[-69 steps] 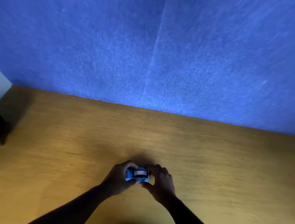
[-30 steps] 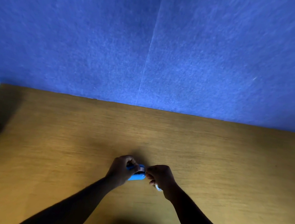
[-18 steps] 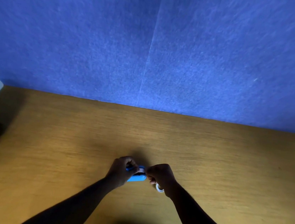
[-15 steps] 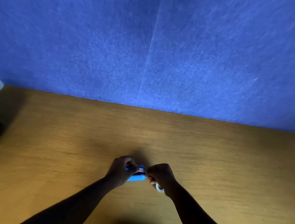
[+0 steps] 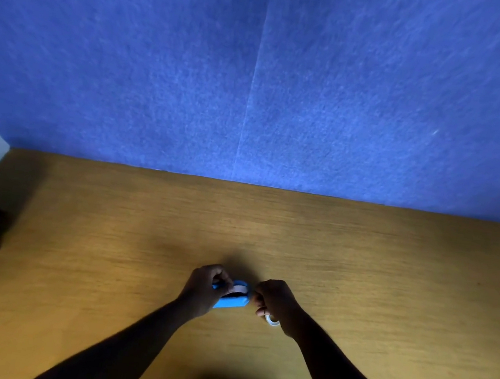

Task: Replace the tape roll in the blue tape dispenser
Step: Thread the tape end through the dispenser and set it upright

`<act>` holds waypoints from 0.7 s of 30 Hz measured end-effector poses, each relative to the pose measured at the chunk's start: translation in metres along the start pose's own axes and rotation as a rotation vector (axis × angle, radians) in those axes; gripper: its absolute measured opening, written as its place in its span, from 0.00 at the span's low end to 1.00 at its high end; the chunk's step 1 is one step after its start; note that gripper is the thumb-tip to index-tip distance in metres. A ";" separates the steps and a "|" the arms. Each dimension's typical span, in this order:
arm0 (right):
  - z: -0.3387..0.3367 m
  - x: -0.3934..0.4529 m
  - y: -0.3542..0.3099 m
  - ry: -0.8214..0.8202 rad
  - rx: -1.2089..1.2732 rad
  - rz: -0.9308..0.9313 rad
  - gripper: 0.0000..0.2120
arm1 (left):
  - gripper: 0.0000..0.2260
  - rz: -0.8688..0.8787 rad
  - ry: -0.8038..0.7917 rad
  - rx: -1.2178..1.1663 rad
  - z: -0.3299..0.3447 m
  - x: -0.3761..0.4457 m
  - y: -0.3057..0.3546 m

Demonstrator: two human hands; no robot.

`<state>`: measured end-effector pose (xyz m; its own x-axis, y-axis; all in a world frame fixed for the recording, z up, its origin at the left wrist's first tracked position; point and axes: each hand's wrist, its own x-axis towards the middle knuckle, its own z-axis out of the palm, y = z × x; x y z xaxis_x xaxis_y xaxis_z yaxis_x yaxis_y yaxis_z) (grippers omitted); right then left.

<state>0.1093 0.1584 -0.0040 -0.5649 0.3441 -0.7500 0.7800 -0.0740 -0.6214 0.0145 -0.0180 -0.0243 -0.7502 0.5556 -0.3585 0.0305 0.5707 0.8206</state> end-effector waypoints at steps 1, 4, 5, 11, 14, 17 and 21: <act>-0.002 0.000 0.001 0.009 -0.009 -0.005 0.10 | 0.04 0.002 0.001 -0.009 0.000 0.000 0.000; -0.001 -0.003 0.001 0.017 -0.032 -0.016 0.09 | 0.03 0.011 0.010 -0.028 -0.002 -0.001 -0.002; -0.001 -0.002 0.001 0.026 -0.031 -0.021 0.09 | 0.03 0.013 0.012 -0.027 -0.002 0.000 -0.002; 0.003 -0.002 -0.004 0.061 -0.052 -0.070 0.10 | 0.03 0.025 0.003 -0.019 -0.002 0.001 -0.003; 0.006 -0.004 -0.005 0.093 -0.098 -0.103 0.10 | 0.03 0.048 0.010 -0.001 -0.003 0.001 -0.003; 0.008 -0.007 -0.006 0.127 -0.125 -0.107 0.09 | 0.03 0.046 0.014 0.011 -0.002 0.001 -0.004; 0.011 -0.007 -0.009 0.149 -0.075 -0.076 0.08 | 0.03 0.036 0.015 0.016 0.000 0.001 -0.005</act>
<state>0.1034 0.1465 0.0048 -0.5811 0.4810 -0.6565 0.7577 0.0254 -0.6521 0.0134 -0.0200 -0.0288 -0.7583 0.5668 -0.3221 0.0679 0.5601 0.8256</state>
